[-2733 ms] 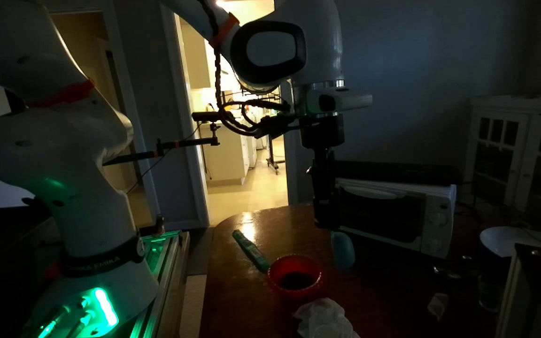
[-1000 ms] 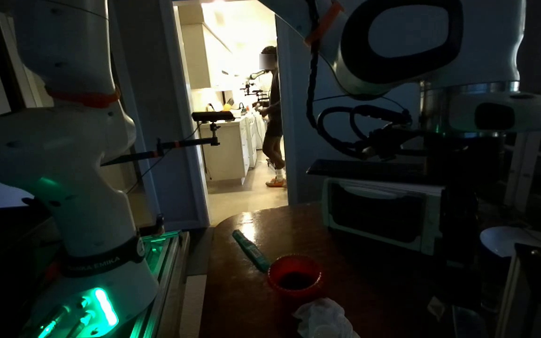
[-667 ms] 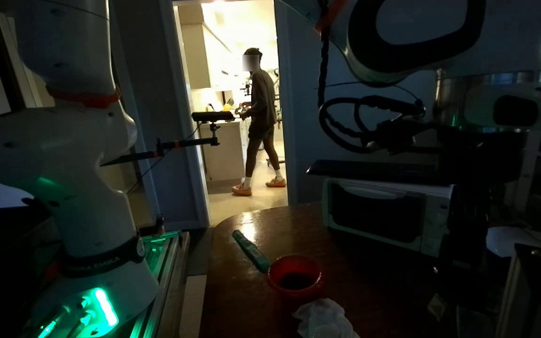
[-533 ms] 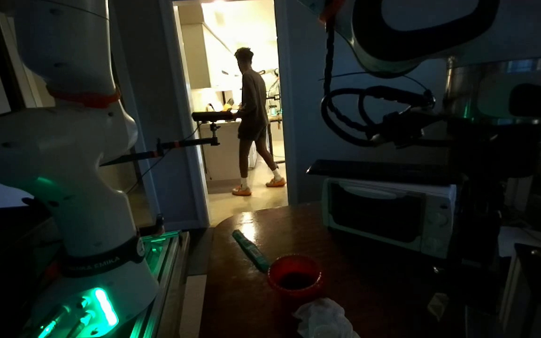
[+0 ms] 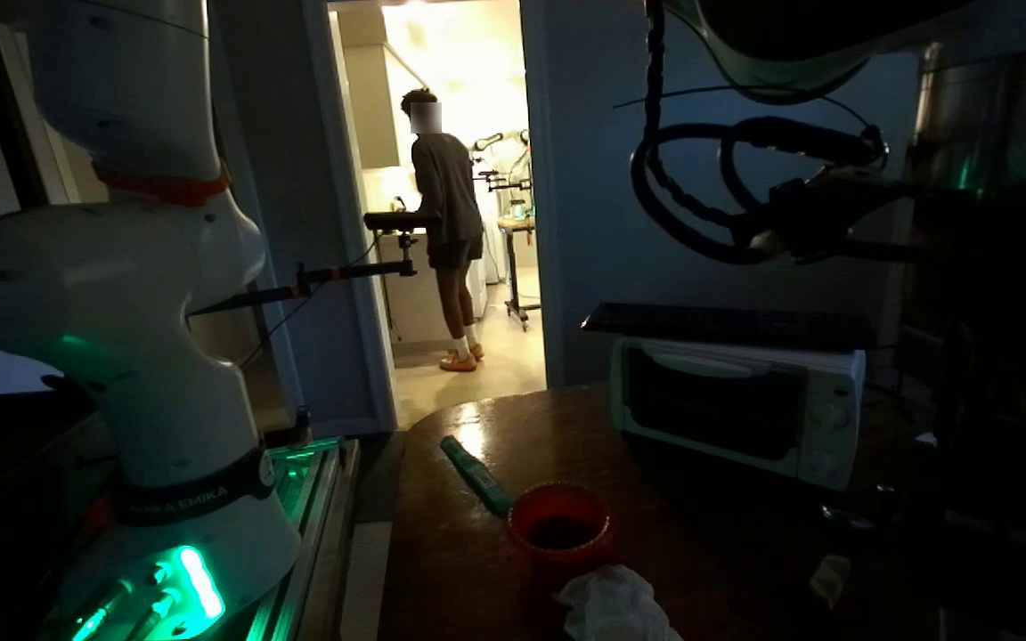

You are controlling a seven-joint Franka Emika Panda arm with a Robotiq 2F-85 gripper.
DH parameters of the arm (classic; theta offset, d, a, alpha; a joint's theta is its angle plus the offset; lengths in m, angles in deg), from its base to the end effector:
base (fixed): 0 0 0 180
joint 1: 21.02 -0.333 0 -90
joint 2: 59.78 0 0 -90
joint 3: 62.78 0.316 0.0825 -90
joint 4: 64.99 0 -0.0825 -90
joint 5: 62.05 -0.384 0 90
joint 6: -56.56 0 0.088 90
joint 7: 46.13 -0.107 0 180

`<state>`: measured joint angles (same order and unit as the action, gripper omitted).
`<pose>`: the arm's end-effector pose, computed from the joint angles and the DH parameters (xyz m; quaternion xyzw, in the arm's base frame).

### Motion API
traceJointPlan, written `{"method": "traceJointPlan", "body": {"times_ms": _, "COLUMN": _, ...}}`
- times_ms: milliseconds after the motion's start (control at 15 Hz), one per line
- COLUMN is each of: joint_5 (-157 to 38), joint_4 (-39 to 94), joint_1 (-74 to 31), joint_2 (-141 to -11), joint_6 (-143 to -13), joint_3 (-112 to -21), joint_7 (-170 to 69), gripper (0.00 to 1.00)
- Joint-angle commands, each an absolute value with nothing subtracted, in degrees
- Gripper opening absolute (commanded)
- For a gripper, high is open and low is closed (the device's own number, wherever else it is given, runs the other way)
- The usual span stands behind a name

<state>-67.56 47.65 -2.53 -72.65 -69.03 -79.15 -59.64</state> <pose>0.4972 -0.3347 0.3651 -0.9020 0.4316 -0.0073 0.0066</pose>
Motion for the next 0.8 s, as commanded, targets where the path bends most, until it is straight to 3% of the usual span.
{"method": "traceJointPlan", "body": {"times_ms": 0, "joint_5": -69.5, "joint_4": 43.7, "joint_1": -1.4, "joint_2": -76.2, "joint_6": -68.2, "joint_3": -79.3, "joint_7": -55.3, "gripper": 0.22}}
{"method": "traceJointPlan", "body": {"times_ms": 67, "joint_5": -69.8, "joint_4": 43.1, "joint_1": -1.4, "joint_2": -76.9, "joint_6": -69.1, "joint_3": -79.2, "joint_7": -55.8, "gripper": 0.22}}
{"method": "traceJointPlan", "body": {"times_ms": 133, "joint_5": -68.0, "joint_4": 45.6, "joint_1": -2.1, "joint_2": -74.5, "joint_6": -69.0, "joint_3": -79.5, "joint_7": -57.4, "gripper": 0.47}}
{"method": "traceJointPlan", "body": {"times_ms": 467, "joint_5": -68.2, "joint_4": 43.9, "joint_1": -2.0, "joint_2": -76.3, "joint_6": -69.0, "joint_3": -79.5, "joint_7": -57.2, "gripper": 0.47}}
{"method": "traceJointPlan", "body": {"times_ms": 533, "joint_5": -68.2, "joint_4": 43.8, "joint_1": -2.0, "joint_2": -76.3, "joint_6": -69.0, "joint_3": -79.5, "joint_7": -57.2, "gripper": 0.22}}
{"method": "traceJointPlan", "body": {"times_ms": 733, "joint_5": -68.0, "joint_4": 43.3, "joint_1": -2.2, "joint_2": -76.7, "joint_6": -70.2, "joint_3": -79.3, "joint_7": -57.0, "gripper": 0.22}}
